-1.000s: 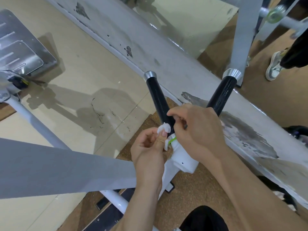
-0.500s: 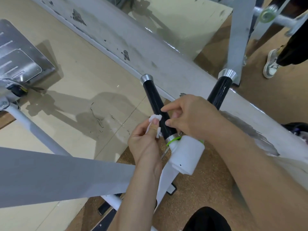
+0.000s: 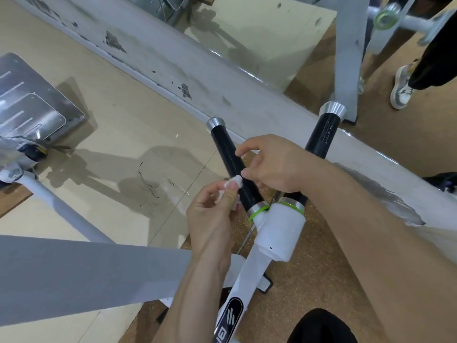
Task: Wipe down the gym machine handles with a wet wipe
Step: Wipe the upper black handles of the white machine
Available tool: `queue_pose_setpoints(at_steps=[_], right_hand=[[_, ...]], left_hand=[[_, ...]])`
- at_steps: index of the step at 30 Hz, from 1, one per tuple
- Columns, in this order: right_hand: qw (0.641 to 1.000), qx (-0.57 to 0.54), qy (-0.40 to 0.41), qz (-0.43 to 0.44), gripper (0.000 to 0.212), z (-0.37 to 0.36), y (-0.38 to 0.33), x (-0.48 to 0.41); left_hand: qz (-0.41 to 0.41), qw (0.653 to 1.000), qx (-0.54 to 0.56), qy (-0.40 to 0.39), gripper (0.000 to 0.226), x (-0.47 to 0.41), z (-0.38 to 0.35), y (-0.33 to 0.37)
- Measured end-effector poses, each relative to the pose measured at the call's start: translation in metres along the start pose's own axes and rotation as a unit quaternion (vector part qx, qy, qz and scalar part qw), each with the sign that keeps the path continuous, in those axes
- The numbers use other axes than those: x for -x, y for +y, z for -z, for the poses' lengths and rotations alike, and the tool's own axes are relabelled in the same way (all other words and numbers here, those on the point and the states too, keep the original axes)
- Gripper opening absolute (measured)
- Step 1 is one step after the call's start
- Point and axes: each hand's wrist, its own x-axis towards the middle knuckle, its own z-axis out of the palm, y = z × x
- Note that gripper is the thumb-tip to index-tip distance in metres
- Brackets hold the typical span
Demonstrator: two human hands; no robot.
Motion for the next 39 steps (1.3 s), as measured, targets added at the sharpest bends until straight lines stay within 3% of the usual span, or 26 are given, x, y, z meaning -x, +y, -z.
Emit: queue_pose_setpoints(at_steps=[2,5,9,10,13,17,22,23,26,29,32,35,39], right_hand=[[1.000,0.025,0.013,0.006,0.038,-0.002,0.000,-0.002],[1.000,-0.001,0.016,0.001,0.035,-0.007,0.001,-0.007],[0.985,-0.156,0.062,-0.026,0.031,-0.007,0.005,-0.007],[0.976,-0.203,0.067,-0.033,0.034,-0.003,0.005,-0.006],[0.948,-0.316,0.015,-0.030,0.034,0.005,0.003,-0.003],[0.969,-0.247,-0.017,-0.005,0.027,-0.005,-0.004,-0.008],[0.982,-0.186,0.027,-0.032,0.035,-0.009,-0.005,-0.018],[0.981,-0.188,0.025,-0.039,0.036,-0.009,-0.005,-0.020],[0.973,-0.222,0.018,-0.059,0.032,-0.009,-0.007,-0.030],[0.957,-0.282,-0.002,-0.068,0.026,-0.006,-0.004,-0.035],[0.957,-0.283,-0.009,-0.057,0.031,-0.004,-0.001,-0.038],[0.964,-0.262,0.010,-0.047,0.035,-0.004,0.000,-0.046],[0.978,-0.205,0.023,-0.016,0.038,-0.004,-0.003,-0.058]], left_hand=[[-0.022,0.999,-0.026,-0.020,0.013,0.001,0.000,-0.001],[-0.018,0.999,-0.016,0.021,0.018,-0.013,-0.007,0.002],[0.025,0.998,0.057,0.006,0.004,-0.015,-0.004,-0.002],[0.025,0.998,0.057,-0.012,0.011,-0.011,-0.002,-0.004],[0.024,0.998,0.052,-0.001,0.006,-0.010,-0.006,-0.004],[0.013,0.996,0.072,0.059,0.004,-0.035,-0.018,0.000],[0.006,0.997,0.079,0.015,0.008,-0.025,-0.007,0.000],[0.002,0.997,0.073,0.014,0.003,-0.021,-0.007,0.000],[0.016,0.994,0.078,0.071,0.018,-0.032,-0.015,-0.002],[0.041,0.984,0.138,0.104,0.005,-0.058,-0.026,0.002],[0.064,0.977,0.189,0.071,0.012,-0.064,-0.025,0.001],[0.072,0.983,0.166,0.038,0.024,-0.050,-0.017,-0.004],[0.064,0.988,0.134,0.048,0.005,-0.057,-0.016,0.001]])
